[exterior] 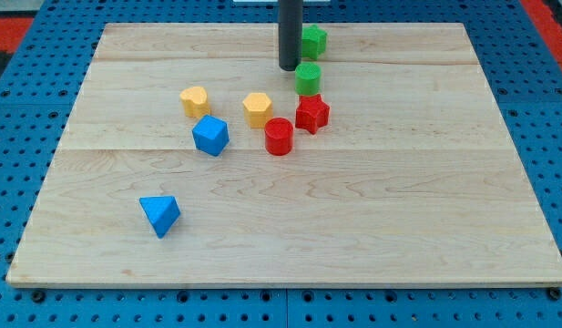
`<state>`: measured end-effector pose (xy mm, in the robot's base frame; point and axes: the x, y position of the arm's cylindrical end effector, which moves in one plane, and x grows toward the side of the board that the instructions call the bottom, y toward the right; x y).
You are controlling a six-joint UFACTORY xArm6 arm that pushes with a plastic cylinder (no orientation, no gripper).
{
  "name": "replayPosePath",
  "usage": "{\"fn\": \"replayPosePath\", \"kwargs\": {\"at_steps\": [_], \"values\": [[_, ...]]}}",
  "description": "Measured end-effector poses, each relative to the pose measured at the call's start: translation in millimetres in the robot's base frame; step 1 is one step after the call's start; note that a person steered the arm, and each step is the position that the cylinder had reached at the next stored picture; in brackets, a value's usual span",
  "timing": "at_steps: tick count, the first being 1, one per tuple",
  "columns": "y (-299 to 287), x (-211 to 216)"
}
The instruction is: Move the green star to the top of the yellow hexagon
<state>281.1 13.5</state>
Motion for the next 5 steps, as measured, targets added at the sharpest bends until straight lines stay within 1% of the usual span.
{"fn": "replayPosePath", "kwargs": {"at_steps": [1,2,3,4,5], "values": [[67.8,-18.8],[157.8,-46.1],[152.3,-74.0],[90.9,-75.2],[59.3,-53.6]]}}
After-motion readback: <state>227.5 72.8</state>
